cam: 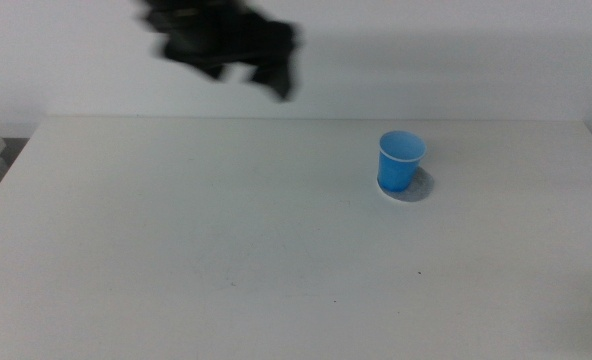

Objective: Place an empty cup on a cup mat.

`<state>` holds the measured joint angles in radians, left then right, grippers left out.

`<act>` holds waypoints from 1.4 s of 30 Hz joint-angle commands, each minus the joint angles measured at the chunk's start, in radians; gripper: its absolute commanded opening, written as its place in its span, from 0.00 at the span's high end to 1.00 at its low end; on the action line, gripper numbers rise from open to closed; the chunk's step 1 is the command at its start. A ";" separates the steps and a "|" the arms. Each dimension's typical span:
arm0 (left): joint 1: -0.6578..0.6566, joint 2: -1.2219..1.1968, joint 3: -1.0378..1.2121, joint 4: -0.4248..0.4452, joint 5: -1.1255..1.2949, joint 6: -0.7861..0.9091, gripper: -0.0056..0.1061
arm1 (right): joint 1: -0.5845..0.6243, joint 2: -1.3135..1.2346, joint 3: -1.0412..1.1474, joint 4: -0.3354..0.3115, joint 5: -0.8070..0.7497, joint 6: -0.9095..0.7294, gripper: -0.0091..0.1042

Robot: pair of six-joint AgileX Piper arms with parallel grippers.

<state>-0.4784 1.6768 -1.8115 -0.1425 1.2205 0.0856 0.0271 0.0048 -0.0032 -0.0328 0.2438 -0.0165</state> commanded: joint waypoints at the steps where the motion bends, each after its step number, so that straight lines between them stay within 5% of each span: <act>1: 0.018 -0.128 0.121 0.107 0.001 -0.015 0.11 | -0.007 -0.005 0.003 -0.006 -0.005 -0.004 0.10; 7: 0.065 -0.365 0.405 0.245 0.001 -0.094 0.11 | -0.007 -0.005 0.003 -0.006 -0.005 -0.004 0.10; 17: 0.203 -0.690 0.811 0.263 -0.170 -0.117 0.11 | -0.007 -0.005 0.003 -0.006 -0.005 -0.004 0.10; 22: 0.354 -0.939 1.134 0.143 -0.640 -0.057 0.11 | -0.005 -0.005 0.003 -0.006 -0.005 -0.004 0.10; 28: 0.461 -1.191 1.496 0.109 -1.061 -0.041 0.11 | -0.005 -0.005 0.003 -0.006 -0.005 -0.004 0.10; 42: 0.546 -1.677 1.811 0.033 -1.097 -0.041 0.11 | -0.005 -0.005 0.003 -0.006 -0.005 -0.004 0.10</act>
<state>0.0622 0.0167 -0.0042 -0.0816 0.1134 0.0482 0.0271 0.0048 -0.0032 -0.0328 0.2438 -0.0165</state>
